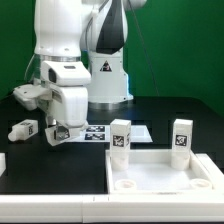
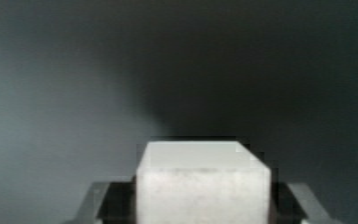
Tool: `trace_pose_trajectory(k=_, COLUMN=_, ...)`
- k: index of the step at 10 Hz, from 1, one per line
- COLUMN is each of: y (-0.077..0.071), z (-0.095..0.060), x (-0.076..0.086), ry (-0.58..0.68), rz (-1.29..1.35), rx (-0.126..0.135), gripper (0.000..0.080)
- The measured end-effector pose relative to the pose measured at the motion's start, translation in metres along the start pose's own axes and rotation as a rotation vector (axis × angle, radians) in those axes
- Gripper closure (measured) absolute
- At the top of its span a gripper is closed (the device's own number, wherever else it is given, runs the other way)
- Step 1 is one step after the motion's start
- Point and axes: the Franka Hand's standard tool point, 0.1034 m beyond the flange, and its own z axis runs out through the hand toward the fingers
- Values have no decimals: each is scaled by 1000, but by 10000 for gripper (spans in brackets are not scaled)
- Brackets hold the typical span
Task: Assemble square table
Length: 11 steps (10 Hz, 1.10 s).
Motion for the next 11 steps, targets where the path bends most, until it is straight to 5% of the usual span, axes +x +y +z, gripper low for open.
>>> trace_pose_trajectory(k=3, y=-9, z=12, x=4, ry=50, rz=-355, rx=20, gripper=515)
trace_pose_trajectory(k=7, y=11, z=11, x=15, ry=53, rz=-486, rx=27, gripper=515)
trace_pose_trajectory(k=9, y=9, z=11, x=14, ry=52, rz=-462, rx=28, gripper=515)
trace_pose_trajectory(k=11, y=9, z=10, x=12, ry=50, rz=-433, rx=29, gripper=291)
